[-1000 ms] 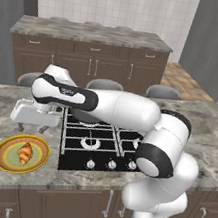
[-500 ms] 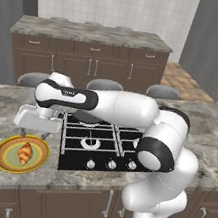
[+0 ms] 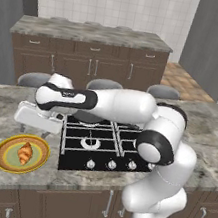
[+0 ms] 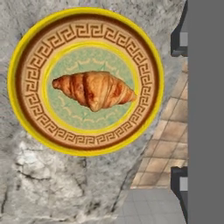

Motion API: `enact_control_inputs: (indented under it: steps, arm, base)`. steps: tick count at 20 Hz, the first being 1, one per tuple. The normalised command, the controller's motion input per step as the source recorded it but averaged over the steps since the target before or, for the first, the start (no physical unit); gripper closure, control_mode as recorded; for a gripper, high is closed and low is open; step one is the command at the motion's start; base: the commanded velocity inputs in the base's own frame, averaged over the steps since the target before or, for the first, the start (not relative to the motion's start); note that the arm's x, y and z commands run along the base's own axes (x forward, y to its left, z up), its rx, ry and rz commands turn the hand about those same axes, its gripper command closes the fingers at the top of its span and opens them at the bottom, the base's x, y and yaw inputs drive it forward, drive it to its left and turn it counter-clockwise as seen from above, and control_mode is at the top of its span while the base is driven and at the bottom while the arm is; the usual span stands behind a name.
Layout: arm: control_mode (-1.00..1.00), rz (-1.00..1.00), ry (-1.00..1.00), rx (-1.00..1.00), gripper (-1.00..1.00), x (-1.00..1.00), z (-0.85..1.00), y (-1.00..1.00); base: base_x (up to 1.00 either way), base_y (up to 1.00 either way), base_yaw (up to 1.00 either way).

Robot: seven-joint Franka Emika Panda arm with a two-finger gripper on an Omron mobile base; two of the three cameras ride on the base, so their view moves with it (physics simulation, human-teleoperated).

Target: Pick the croissant and place it on the pan. Then turn on the stove to warm the croissant.

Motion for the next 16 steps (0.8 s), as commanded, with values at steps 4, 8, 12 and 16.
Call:
enact_control_inputs:
  steps: [4, 8, 12, 16]
  arm:
    - [-1.00, -0.02, 0.00, -0.02, -1.00, 0.00, -0.06, 0.00]
    - [-1.00, -0.09, 0.00, -0.21, -1.00, 0.00, -0.54, 0.00]
    - [-1.00, -0.08, -0.01, -0.25, -1.00, 0.00, -0.53, 0.00]
    - [-1.00, -0.03, -0.01, -0.07, -1.00, 0.00, -0.11, 0.00]
  base:
    - [0.00, 0.00, 0.00]
    - [0.00, 0.00, 0.00]
    - [0.00, 0.00, 0.00]
    - [0.00, 0.00, 0.00]
